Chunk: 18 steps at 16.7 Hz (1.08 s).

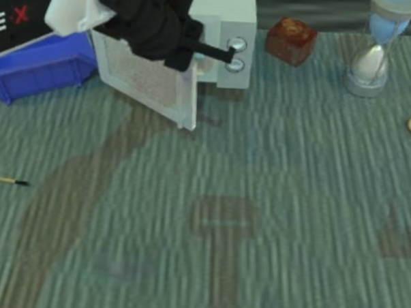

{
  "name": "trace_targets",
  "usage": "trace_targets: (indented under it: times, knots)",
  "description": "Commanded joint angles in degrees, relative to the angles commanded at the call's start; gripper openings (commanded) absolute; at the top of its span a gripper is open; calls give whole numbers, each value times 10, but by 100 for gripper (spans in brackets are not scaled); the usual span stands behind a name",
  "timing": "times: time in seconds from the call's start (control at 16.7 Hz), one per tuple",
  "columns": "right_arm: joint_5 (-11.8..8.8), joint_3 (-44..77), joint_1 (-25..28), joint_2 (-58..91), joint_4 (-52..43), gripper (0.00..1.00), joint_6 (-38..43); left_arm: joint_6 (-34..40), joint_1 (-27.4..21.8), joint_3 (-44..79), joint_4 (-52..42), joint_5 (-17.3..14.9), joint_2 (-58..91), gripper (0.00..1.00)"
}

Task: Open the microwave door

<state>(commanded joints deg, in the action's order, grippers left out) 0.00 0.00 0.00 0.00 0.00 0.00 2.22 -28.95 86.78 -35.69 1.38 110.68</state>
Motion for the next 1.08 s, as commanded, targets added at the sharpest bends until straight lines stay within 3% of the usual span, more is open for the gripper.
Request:
trace_targets:
  times: [0.84, 1.08]
  knots:
    - [0, 0, 0, 0, 0, 100, 0, 0, -2, 38, 6, -3, -27, 0]
    - [0, 0, 0, 0, 0, 100, 0, -41, 12, -15, 8, -24, -32, 0]
